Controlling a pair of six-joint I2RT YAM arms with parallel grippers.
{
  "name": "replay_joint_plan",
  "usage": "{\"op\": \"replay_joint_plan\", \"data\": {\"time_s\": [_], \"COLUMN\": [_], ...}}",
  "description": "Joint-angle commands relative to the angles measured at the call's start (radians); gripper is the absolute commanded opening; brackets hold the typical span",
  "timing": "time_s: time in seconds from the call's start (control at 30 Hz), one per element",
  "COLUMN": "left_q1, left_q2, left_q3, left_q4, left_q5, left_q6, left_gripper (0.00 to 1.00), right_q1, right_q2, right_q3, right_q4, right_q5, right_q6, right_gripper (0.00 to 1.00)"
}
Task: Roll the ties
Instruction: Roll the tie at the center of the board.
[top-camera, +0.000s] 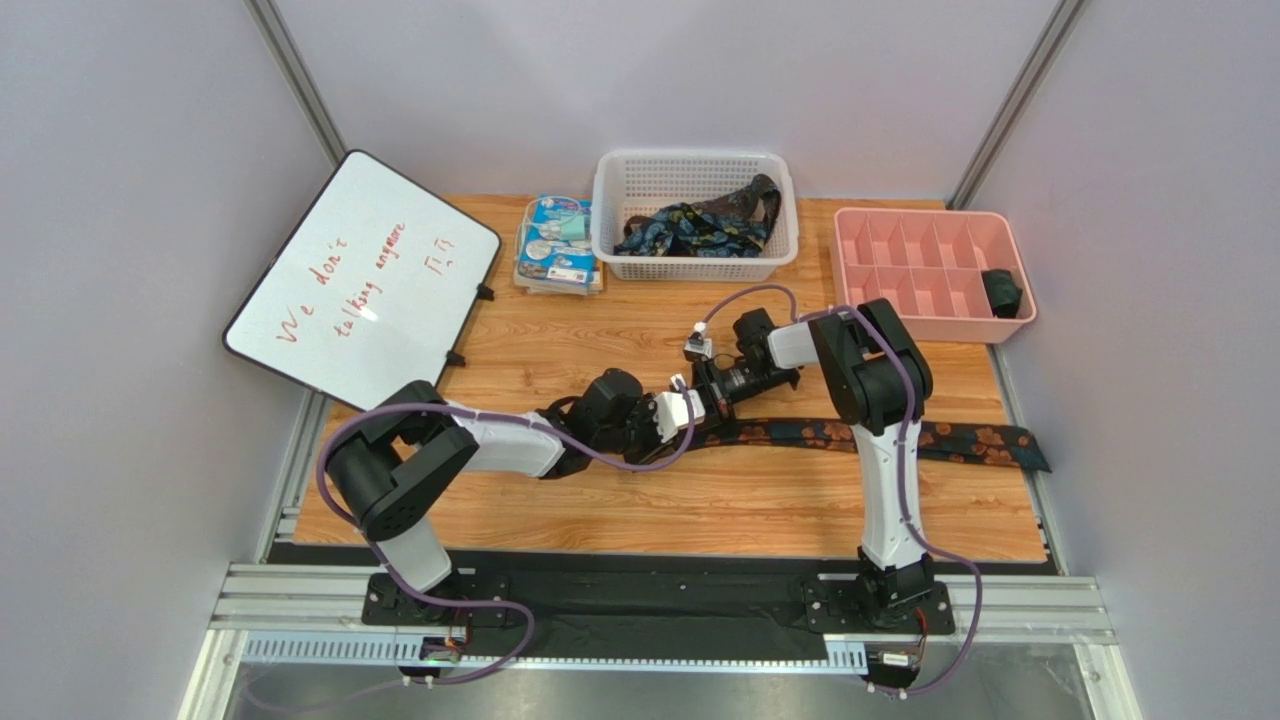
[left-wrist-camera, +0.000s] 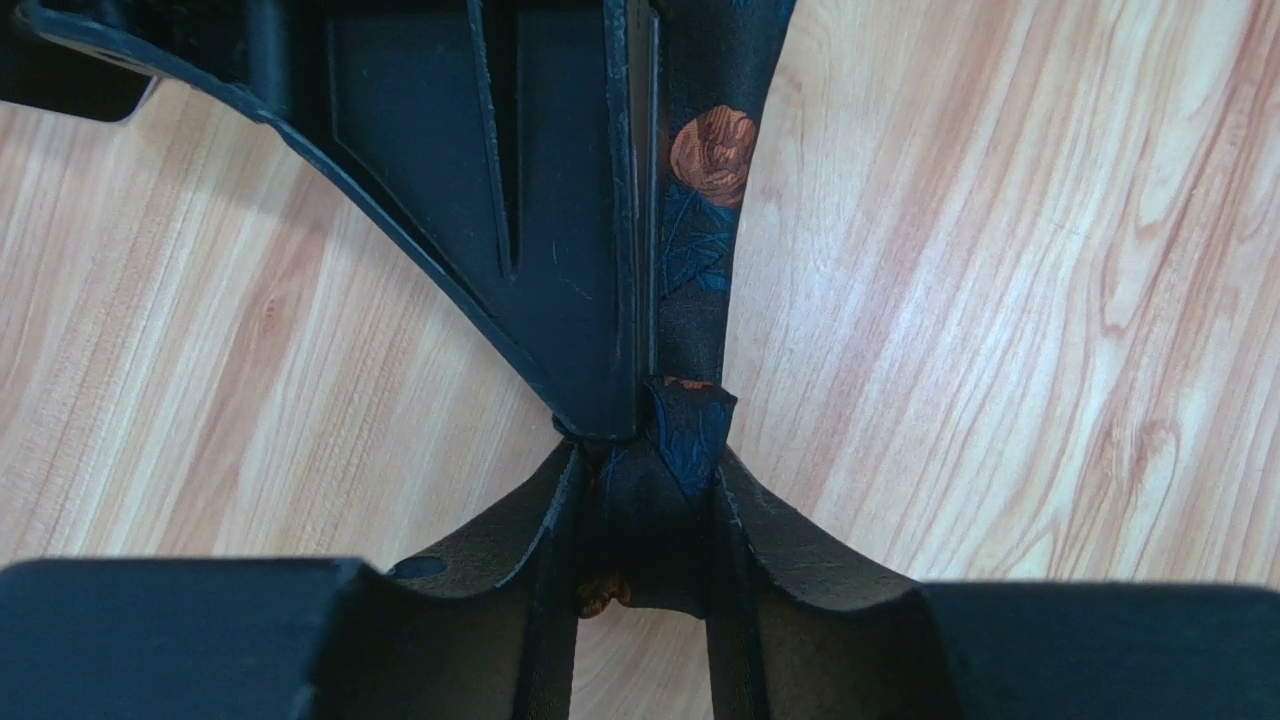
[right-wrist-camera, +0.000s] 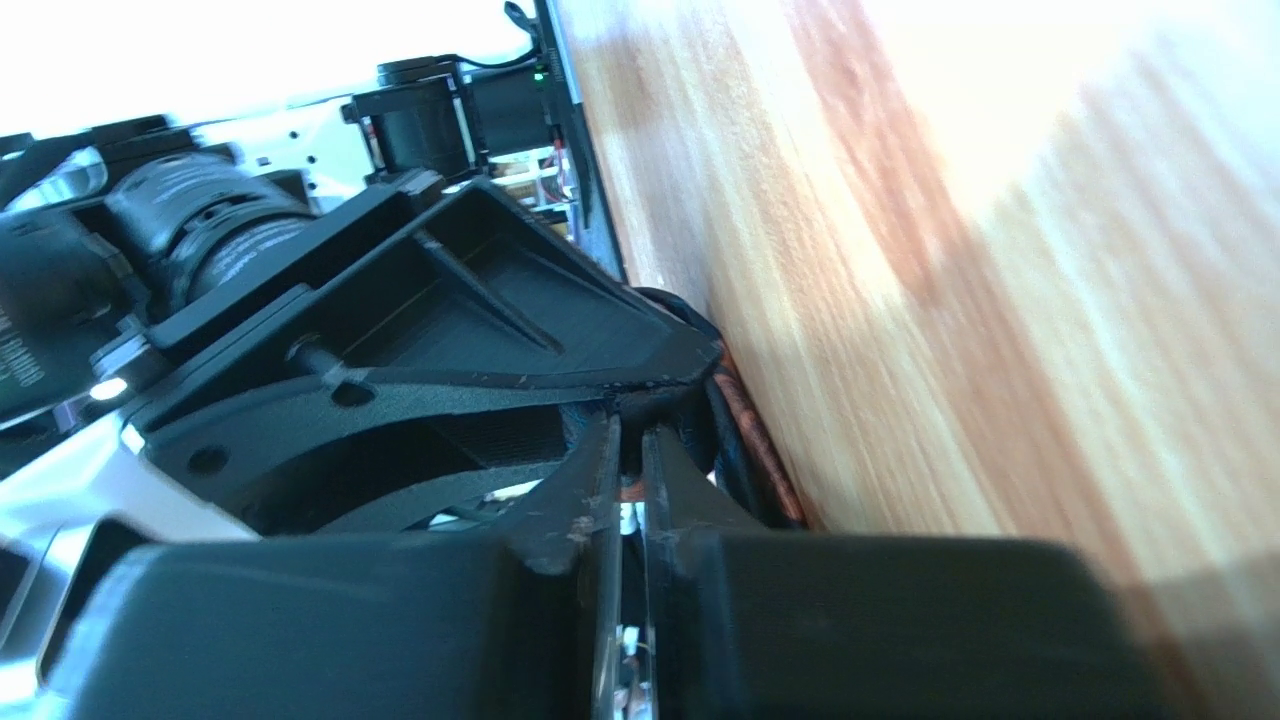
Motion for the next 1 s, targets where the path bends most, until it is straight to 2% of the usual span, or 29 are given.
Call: {"op": "replay_joint_plan", "data": {"time_s": [0.0,0.03,0.1,0.13,0.2,0.23,0.33,0.53,0.8,0.87,0.97], "left_q1": [-0.014,-0.017,-0.031,-0.048,-0.087,-0.092,-0.092,-0.106,-0.108,-0.109,-0.108], "left_q2": [0.008,0.013,0.004,0.013,0.040,0.074,0.114,0.163,0.214,0.214,0.212], "left_q3": [0.101,0.119,0.143,0.166,0.241,0.269,0.352,0.455,0.508,0.510,0.510], "left_q4": [-0.298,-0.359,-0.355,-0.420,-0.485,-0.563,-0.665,-0.810,-0.880,-0.880,-0.878], "left_q5": [-0.047,-0.059,-0.054,-0.068,-0.106,-0.110,-0.105,-0.122,-0.159,-0.159,-0.157], "left_q6": [0.106,0.117,0.121,0.137,0.158,0.152,0.137,0.141,0.129,0.128,0.128], "left_gripper": [0.27,0.26,0.25,0.25,0.24,0.25,0.25,0.29,0.33,0.33,0.33], "right_q1": [-0.028,-0.036,-0.062,-0.070,-0.093,-0.099,-0.107,-0.067,-0.005,0.007,0.025], "right_q2": [-0.012,-0.031,-0.083,-0.097,-0.123,-0.128,-0.140,-0.141,-0.134,-0.131,-0.109], "right_q3": [-0.015,-0.018,-0.021,-0.020,-0.006,0.000,0.007,-0.036,-0.043,-0.035,-0.027], "right_q4": [-0.163,-0.182,-0.206,-0.247,-0.294,-0.336,-0.393,-0.308,-0.191,-0.173,-0.167], "right_q5": [0.175,0.187,0.204,0.212,0.219,0.221,0.207,0.164,0.130,0.130,0.162], "right_q6": [0.025,0.011,-0.003,-0.030,-0.065,-0.081,-0.119,-0.064,0.045,0.060,0.056], "right_gripper": [0.17,0.26,0.32,0.33,0.34,0.34,0.34,0.35,0.38,0.37,0.29]}}
